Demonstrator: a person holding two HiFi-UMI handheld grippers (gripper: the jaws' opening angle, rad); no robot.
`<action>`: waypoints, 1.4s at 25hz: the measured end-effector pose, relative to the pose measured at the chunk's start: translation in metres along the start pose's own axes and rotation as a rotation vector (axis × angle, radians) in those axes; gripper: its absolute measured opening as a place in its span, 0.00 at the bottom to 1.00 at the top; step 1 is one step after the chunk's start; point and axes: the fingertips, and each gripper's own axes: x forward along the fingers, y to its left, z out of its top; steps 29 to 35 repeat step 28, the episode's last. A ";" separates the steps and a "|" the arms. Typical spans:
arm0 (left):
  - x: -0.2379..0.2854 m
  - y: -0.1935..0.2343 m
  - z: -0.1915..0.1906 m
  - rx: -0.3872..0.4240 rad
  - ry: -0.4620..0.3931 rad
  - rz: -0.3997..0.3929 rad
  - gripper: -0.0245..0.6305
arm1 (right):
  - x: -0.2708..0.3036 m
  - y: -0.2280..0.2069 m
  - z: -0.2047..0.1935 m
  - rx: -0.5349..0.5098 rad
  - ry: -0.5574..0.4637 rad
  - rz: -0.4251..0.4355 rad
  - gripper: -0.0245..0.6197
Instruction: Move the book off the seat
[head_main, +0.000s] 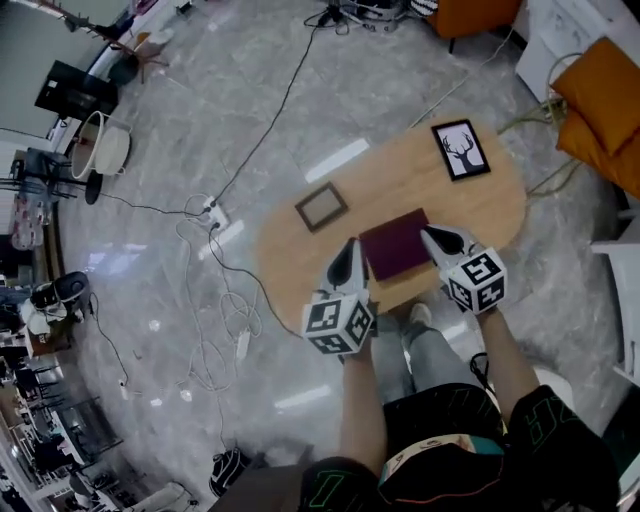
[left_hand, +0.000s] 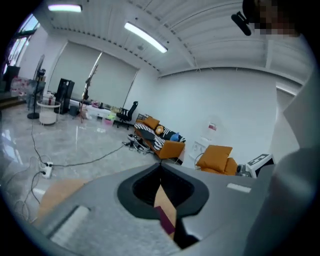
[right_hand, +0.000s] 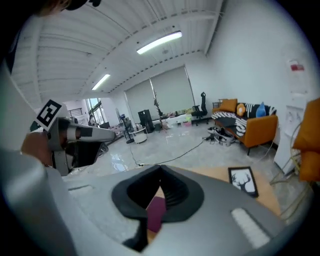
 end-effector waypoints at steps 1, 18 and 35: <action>-0.005 -0.003 0.013 0.019 -0.015 0.013 0.05 | -0.006 0.000 0.016 -0.018 -0.020 -0.011 0.04; -0.063 -0.031 0.155 0.231 -0.295 0.207 0.05 | -0.085 0.019 0.191 -0.148 -0.369 -0.113 0.04; -0.068 -0.032 0.169 0.242 -0.329 0.230 0.05 | -0.103 0.016 0.213 -0.196 -0.418 -0.162 0.04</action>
